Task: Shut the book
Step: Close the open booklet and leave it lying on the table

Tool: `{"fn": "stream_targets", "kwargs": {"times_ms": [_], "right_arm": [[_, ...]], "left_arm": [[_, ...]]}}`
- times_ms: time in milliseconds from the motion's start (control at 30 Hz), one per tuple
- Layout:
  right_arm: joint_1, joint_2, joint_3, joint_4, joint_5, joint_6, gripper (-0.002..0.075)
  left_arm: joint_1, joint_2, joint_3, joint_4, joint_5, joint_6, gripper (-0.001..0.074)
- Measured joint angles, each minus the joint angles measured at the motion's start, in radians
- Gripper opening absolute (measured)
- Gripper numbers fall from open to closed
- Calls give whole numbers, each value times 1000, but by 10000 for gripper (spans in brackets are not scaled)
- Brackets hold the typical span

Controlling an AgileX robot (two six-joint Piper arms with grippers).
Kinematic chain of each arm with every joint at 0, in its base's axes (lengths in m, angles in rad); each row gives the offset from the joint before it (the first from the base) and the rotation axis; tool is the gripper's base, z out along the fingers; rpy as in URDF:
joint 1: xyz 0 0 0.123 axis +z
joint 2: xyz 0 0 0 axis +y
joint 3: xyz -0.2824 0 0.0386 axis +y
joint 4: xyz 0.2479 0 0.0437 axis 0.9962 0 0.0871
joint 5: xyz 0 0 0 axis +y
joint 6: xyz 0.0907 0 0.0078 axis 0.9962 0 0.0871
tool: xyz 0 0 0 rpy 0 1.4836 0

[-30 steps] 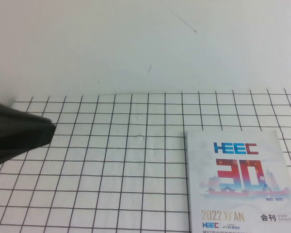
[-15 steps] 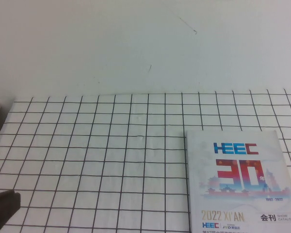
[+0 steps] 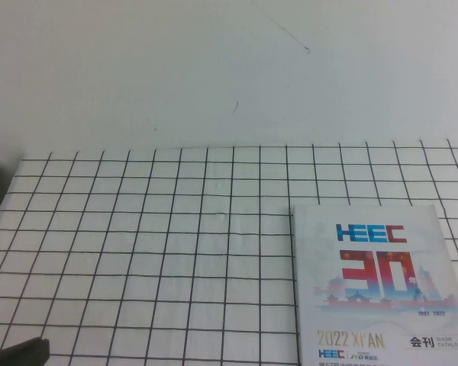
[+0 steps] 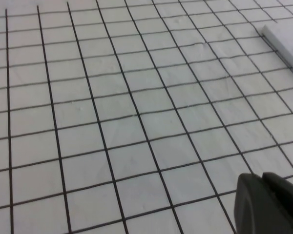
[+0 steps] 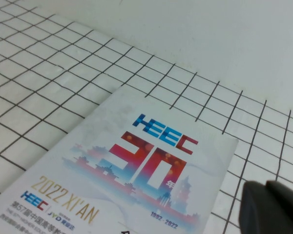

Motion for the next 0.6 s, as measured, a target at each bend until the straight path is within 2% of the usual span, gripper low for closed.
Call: {"fn": "stream_targets", "kwargs": {"times_ms": [300, 600], "right_arm": [[0, 0, 31, -79, -55, 0, -3], [0, 0, 31, -79, -55, 0, -3]], "left_arm": [[0, 0, 77, 75, -61, 42, -4], [0, -2, 87, 82, -33, 42, -4]]}}
